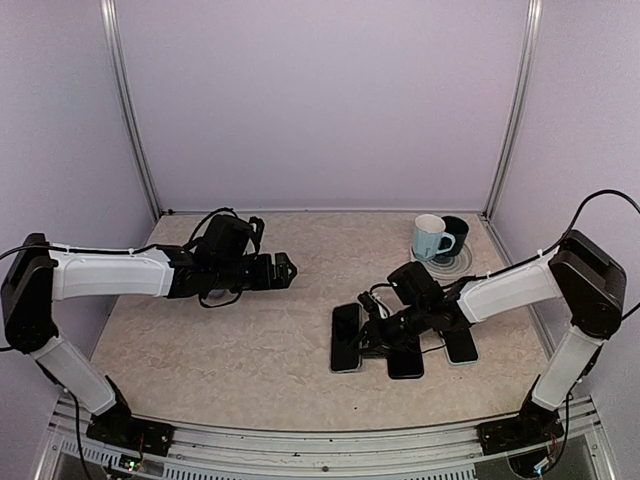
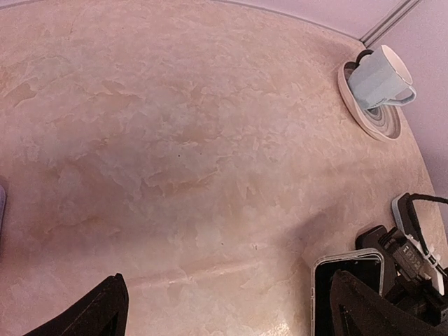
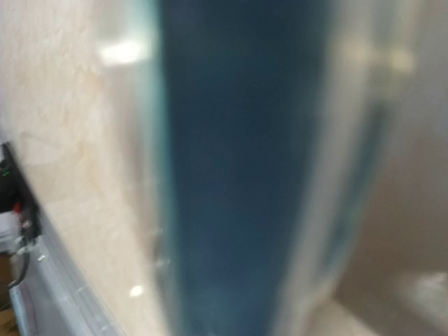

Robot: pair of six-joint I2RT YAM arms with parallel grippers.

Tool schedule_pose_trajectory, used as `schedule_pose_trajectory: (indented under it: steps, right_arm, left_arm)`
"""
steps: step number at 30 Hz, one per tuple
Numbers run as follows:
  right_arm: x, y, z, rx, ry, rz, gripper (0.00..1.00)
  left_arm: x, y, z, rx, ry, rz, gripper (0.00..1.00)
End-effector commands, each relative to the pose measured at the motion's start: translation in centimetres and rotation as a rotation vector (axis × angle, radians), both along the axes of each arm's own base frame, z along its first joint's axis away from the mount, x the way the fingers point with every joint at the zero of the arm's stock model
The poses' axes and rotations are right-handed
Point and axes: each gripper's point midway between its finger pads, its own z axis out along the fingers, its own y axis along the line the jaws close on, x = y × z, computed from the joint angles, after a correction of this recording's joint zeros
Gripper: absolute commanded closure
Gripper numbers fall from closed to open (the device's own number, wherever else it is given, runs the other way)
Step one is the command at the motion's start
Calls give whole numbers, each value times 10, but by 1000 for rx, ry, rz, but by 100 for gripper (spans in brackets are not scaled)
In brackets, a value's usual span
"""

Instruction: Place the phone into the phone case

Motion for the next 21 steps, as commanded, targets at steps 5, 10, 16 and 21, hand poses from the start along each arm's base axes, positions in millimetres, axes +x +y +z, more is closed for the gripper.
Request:
schedule_pose_trajectory:
  steps: [5, 10, 16, 21]
  right_arm:
    - [7, -16, -10, -88, 10, -2, 72]
    - [21, -30, 5, -190, -75, 7, 17]
    - [71, -29, 120, -86, -390, 26, 1]
    - [153, -120, 187, -196, -756, -254, 1]
  left_arm:
    - [6, 1, 0, 3, 7, 17, 1]
    - [7, 6, 1, 20, 3, 35, 1]
    - [28, 52, 13, 104, -57, 152, 1]
    - [58, 135, 33, 178, -150, 361, 1]
